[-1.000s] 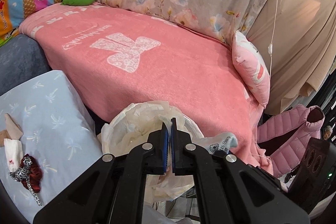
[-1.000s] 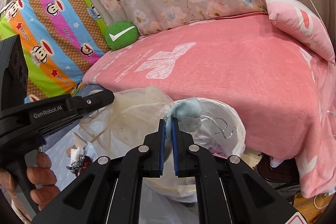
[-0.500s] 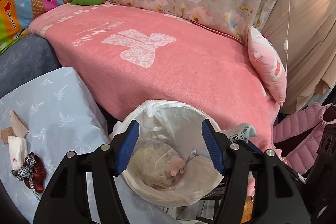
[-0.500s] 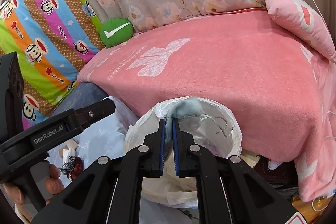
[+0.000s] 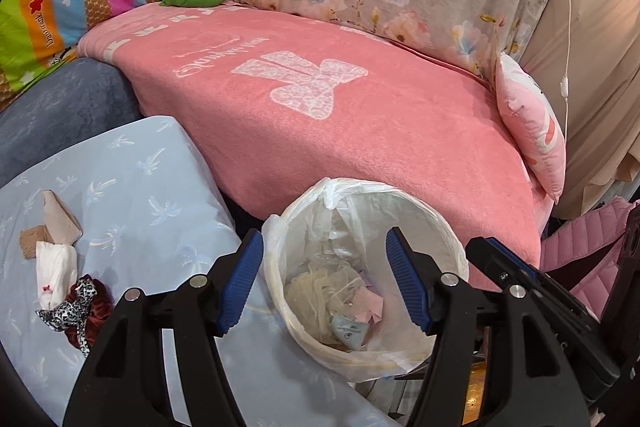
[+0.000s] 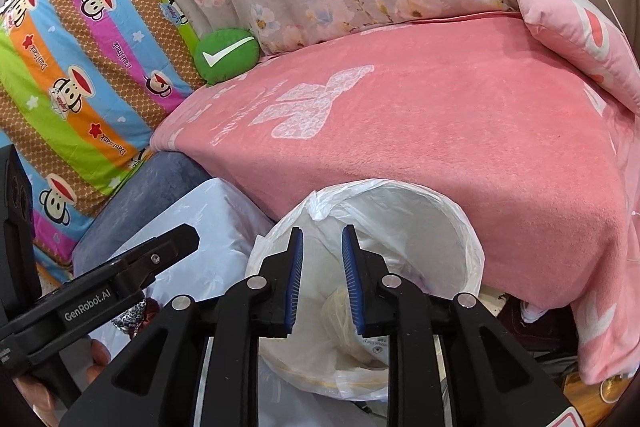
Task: Collect trash
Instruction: 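Move both open tools back to the remaining items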
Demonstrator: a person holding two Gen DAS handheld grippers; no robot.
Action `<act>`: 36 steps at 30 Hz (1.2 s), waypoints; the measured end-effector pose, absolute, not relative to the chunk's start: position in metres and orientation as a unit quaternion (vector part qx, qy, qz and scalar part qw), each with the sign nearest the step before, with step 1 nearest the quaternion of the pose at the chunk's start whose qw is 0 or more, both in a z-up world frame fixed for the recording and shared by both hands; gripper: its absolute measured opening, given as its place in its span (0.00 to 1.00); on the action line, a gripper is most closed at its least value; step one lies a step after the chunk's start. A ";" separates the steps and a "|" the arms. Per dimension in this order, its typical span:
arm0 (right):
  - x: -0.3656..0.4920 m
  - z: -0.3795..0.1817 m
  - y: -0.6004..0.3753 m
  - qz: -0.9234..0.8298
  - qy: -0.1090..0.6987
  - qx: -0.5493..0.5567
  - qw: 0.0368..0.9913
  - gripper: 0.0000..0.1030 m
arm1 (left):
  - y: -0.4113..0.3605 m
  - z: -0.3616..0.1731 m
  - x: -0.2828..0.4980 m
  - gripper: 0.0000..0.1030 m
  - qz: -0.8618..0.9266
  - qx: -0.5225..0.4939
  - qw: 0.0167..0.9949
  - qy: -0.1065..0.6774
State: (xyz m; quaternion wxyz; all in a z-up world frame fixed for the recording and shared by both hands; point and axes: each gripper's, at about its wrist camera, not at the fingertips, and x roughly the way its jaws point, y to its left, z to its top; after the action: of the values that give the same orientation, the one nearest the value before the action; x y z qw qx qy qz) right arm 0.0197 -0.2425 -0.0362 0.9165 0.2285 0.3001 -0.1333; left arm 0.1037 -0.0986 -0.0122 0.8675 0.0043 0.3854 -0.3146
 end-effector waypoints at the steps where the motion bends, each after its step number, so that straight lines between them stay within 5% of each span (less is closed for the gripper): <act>1: 0.020 -0.036 -0.241 -0.131 0.301 0.227 0.917 0.21 | -0.097 -0.013 0.104 0.59 -0.313 0.004 0.868 0.385; 9: 0.018 -0.032 -0.232 -0.129 0.299 0.223 0.919 0.34 | -0.079 -0.017 0.105 0.60 -0.300 -0.009 0.871 0.389; 36: 0.054 -0.048 -0.113 -0.034 0.348 0.165 0.922 0.38 | 0.052 -0.060 0.123 0.81 -0.167 -0.044 0.894 0.413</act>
State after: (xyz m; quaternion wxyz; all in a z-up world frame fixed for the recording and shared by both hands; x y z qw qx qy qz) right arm 0.0535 -0.1132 -0.0479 0.9221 0.1653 0.3482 -0.0337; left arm 0.1234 0.0520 -0.0596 0.8940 -0.0439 0.4135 -0.1671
